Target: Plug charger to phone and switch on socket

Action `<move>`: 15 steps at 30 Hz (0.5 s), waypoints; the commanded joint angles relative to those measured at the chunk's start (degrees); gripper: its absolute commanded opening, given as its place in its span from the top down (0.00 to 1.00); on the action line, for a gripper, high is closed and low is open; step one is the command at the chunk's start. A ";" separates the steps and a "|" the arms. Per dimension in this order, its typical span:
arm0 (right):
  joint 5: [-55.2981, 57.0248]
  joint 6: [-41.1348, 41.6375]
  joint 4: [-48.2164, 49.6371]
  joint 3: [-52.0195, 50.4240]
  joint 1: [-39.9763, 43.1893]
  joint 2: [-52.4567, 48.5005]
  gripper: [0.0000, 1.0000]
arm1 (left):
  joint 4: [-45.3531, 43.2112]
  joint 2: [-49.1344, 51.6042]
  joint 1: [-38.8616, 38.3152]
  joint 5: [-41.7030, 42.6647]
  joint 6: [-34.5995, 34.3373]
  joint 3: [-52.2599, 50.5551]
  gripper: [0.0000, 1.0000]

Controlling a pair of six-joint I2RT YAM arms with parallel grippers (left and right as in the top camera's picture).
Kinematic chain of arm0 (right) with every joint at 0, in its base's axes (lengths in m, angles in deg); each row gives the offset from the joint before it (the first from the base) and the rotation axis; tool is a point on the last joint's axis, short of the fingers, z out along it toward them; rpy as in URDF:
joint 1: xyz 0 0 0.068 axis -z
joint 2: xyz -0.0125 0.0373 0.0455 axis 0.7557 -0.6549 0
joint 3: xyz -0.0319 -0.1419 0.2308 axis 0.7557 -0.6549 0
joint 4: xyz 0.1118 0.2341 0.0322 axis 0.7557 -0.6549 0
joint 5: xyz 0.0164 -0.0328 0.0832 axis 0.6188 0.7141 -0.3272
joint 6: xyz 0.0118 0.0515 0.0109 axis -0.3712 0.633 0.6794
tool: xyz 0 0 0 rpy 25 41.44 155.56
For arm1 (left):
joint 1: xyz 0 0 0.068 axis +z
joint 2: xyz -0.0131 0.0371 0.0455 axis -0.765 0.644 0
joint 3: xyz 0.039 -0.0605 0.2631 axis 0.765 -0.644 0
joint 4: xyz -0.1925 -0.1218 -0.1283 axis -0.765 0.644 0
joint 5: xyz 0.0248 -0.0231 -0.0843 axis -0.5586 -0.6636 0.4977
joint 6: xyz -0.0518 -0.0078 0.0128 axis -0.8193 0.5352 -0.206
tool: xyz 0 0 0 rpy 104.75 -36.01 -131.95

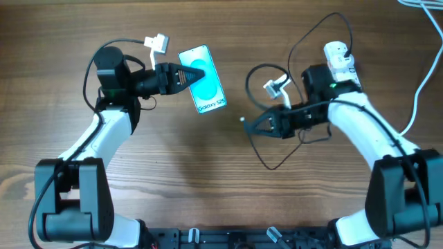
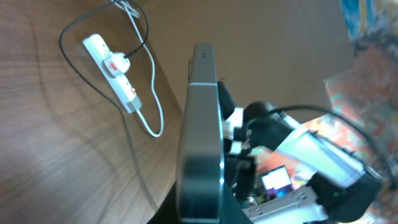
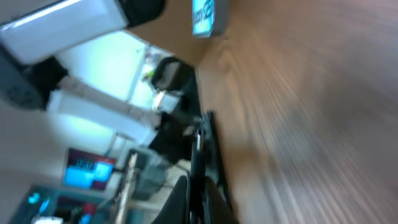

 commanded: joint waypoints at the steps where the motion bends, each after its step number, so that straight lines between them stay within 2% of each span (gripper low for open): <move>1: -4.76 13.31 12.02 -1.75 -4.07 -0.39 0.95 | -0.85 -0.15 -3.48 -3.61 -6.60 0.63 0.96; 3: -2.29 25.03 23.21 -1.75 -6.10 -0.44 0.95 | -0.92 -0.15 -5.97 -6.21 -7.78 0.63 0.96; 5: -2.34 30.75 29.73 -1.75 -7.28 -0.44 0.95 | -1.57 -0.15 -6.84 -6.21 -7.76 0.63 0.96; 15: -4.68 32.63 31.89 -1.75 -7.26 -0.44 0.95 | -4.11 -0.15 -4.39 -1.40 -5.81 0.63 0.96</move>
